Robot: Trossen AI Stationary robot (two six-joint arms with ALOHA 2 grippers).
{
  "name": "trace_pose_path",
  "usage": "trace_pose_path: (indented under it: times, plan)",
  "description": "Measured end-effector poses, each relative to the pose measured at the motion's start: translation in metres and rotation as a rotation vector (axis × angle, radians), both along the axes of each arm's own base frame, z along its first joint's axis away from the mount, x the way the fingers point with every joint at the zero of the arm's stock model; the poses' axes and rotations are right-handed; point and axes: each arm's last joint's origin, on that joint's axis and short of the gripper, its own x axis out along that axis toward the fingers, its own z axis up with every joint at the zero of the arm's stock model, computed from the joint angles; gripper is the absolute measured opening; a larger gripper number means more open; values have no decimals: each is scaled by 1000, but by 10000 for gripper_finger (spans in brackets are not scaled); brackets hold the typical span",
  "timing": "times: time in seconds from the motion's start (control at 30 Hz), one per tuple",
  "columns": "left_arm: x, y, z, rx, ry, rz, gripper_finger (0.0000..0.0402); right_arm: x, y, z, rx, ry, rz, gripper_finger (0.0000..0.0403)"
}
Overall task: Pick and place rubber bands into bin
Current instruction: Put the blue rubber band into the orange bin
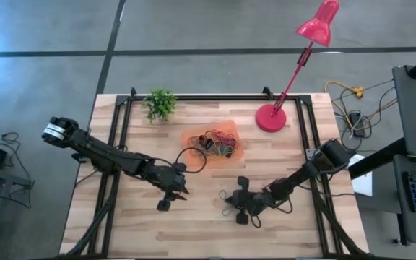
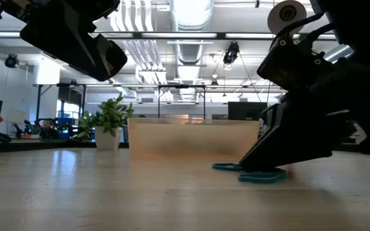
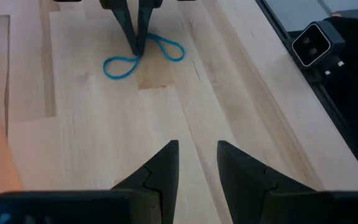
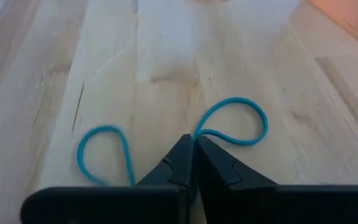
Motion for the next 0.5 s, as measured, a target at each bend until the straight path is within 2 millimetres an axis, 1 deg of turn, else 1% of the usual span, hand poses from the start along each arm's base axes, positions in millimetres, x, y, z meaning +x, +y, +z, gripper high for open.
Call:
trace_pose_path:
  times: [0.17,0.27,0.4,0.5]
  plan:
    - [0,0,0,-1,-3,0,93,-3,0,17,-59,-15,63,8]
    - [0,0,0,-1,-3,0,93,-1,-1,34,-76,-74,75,8]
    - [1,0,1,-3,-11,-1,93,2,-8,50,-113,-117,74,8]
    - [1,0,1,-4,-11,-1,93,4,-13,65,-133,-165,79,8]
